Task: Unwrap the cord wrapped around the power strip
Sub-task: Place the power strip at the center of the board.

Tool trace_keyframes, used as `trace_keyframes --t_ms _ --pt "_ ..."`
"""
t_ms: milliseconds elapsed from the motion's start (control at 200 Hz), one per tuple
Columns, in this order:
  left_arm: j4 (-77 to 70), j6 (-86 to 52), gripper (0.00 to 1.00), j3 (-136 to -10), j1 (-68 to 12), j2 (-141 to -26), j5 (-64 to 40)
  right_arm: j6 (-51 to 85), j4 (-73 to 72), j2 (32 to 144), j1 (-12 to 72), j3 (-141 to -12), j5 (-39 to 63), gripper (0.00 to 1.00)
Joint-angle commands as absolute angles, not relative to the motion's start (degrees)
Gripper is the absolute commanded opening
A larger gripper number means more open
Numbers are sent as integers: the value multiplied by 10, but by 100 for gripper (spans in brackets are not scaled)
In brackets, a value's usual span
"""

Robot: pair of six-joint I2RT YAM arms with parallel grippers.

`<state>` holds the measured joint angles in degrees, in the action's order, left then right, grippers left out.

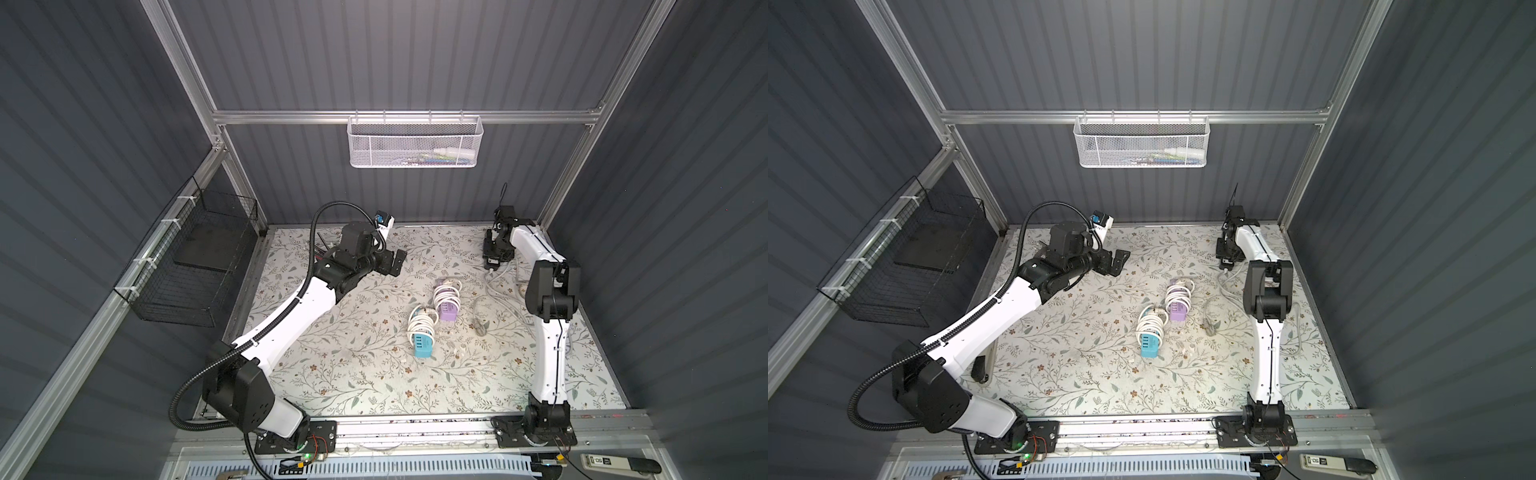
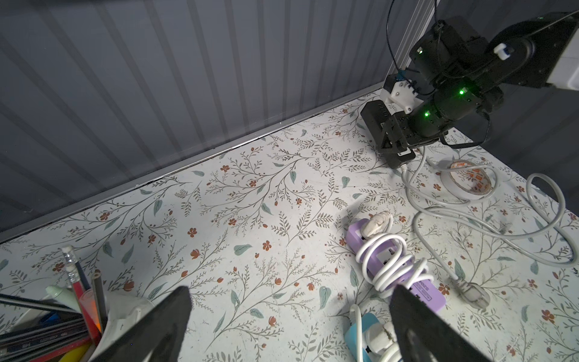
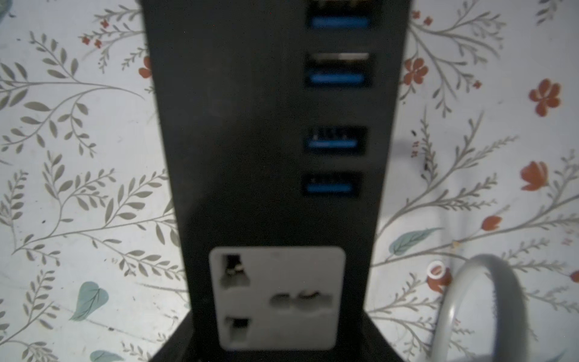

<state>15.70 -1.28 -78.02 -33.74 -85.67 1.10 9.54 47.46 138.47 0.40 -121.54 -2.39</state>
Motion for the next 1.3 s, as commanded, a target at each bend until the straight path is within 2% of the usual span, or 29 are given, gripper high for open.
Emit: trace_keyframes --t_ms 0,55,285,380,555,620,901,1001,1051,1131,1296 --pt "178 -23 100 -803 -341 -869 8 107 524 1401 2 -1253 -34 6" --pt "180 -26 100 -803 -344 -871 8 109 522 1403 3 -1251 -32 11" --pt "179 -43 100 -803 -345 -871 6 110 514 1397 2 -1232 -30 49" --pt "184 -46 100 -804 -345 -874 5 109 496 1382 2 -1210 -28 75" --pt "181 -55 100 -803 -345 -872 11 106 457 1338 2 -1163 -20 90" --pt "182 -61 100 -799 -345 -872 13 103 432 1306 3 -1131 -7 98" --pt "185 -116 100 -756 -345 -851 -13 102 281 1108 12 -975 142 99" --pt "173 -173 100 -700 -348 -825 -42 114 243 1047 19 -899 154 99" --pt "156 -204 100 -659 -357 -801 -44 125 187 975 23 -838 175 99" --pt "134 -270 100 -591 -380 -770 -49 134 124 888 36 -744 164 99" --pt "111 -398 100 -472 -427 -713 -66 97 152 787 95 -672 77 99"
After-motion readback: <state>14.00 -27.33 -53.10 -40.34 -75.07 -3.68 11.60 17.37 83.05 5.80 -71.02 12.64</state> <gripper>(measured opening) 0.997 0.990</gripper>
